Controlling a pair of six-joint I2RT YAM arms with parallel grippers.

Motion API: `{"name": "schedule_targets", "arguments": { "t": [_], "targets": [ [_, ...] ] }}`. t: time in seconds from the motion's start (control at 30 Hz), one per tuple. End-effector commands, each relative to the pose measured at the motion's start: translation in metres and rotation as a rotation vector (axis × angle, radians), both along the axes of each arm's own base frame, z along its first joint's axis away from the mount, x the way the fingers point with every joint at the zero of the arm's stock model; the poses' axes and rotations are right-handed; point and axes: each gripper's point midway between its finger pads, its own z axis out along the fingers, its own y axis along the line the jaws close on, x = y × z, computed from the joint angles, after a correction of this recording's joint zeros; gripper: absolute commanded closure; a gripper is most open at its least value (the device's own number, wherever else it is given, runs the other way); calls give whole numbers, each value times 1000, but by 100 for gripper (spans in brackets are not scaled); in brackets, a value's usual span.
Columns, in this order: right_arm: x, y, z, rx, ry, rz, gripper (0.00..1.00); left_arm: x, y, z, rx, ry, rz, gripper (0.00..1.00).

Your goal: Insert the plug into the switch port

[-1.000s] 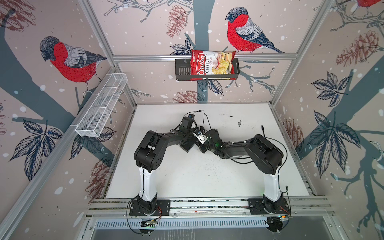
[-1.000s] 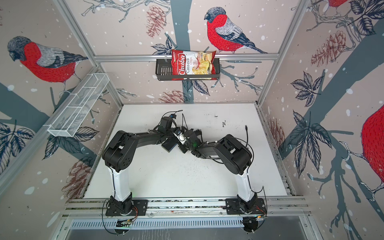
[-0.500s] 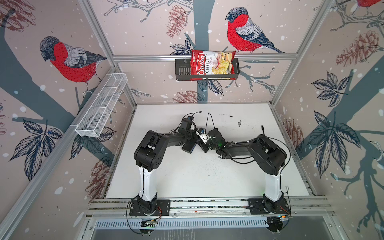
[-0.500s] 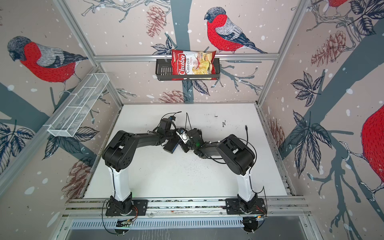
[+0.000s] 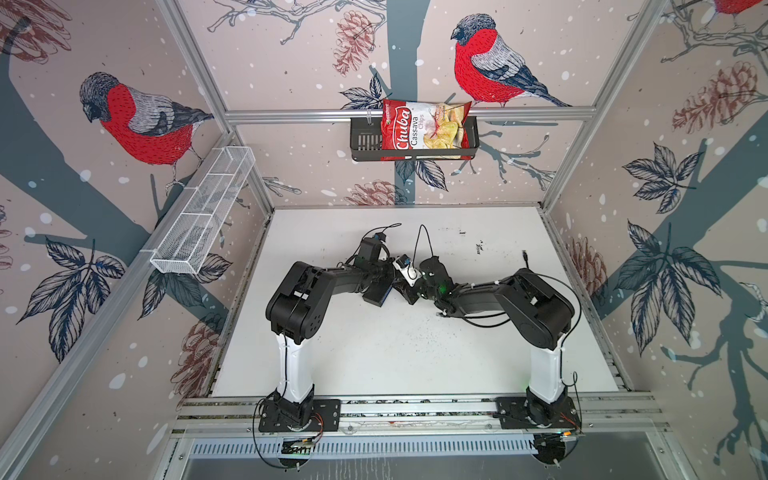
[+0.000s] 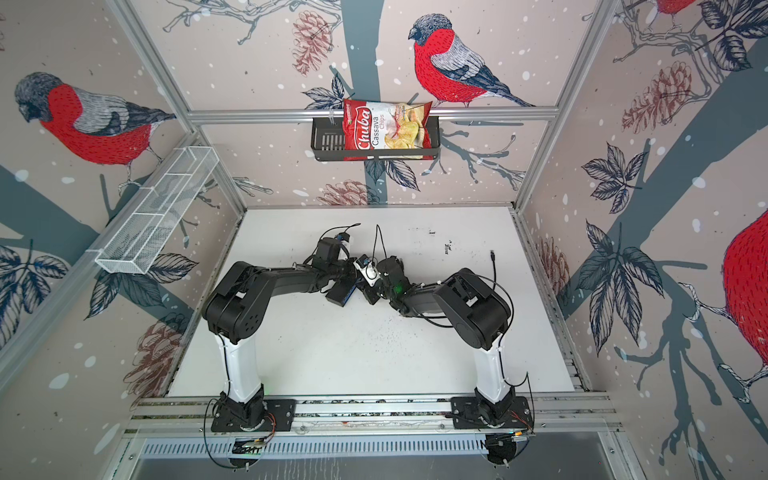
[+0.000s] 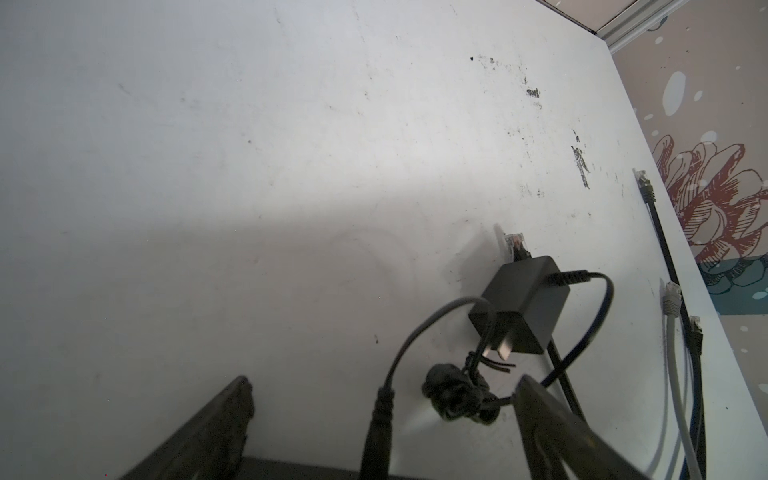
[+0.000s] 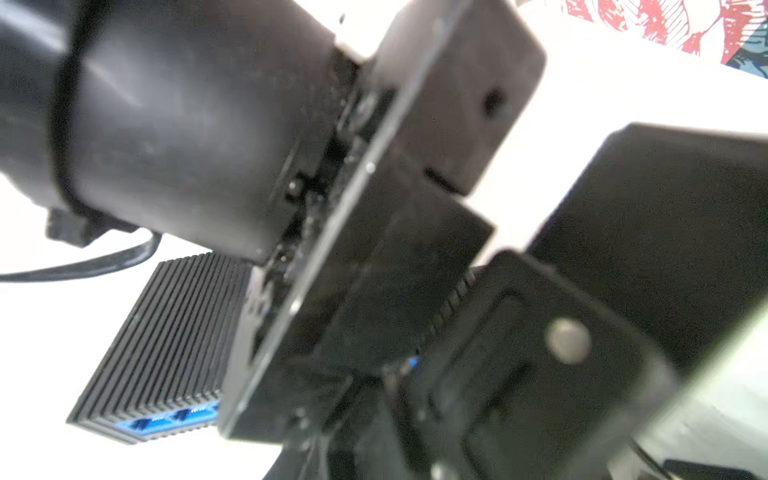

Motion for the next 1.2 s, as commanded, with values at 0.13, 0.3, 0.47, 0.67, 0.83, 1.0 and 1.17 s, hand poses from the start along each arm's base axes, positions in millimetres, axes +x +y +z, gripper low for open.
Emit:
{"name": "schedule_targets", "arguments": {
  "t": [0.13,0.3,0.47,0.67,0.83,1.0,1.17],
  "targets": [
    [3,9,16,68,-50,-3,60,-12,-12,-2,-58,70,-55,4],
    [2,7,10,51,-45,-16,57,-14,-10,-6,-45,74,-53,4],
    [2,7,6,37,-34,-15,56,-14,-9,-6,-44,74,-55,4],
    [0,6,4,41,-24,-16,54,-14,-9,-5,-45,70,-60,4],
    [-2,1,9,71,-10,-3,45,-13,-9,-2,-45,61,-58,4],
    [-4,-7,4,79,6,12,1,-8,-9,4,-59,48,-54,4],
    [-6,-7,6,95,0,19,1,-5,-12,9,-75,38,-53,4]
  ]
}}
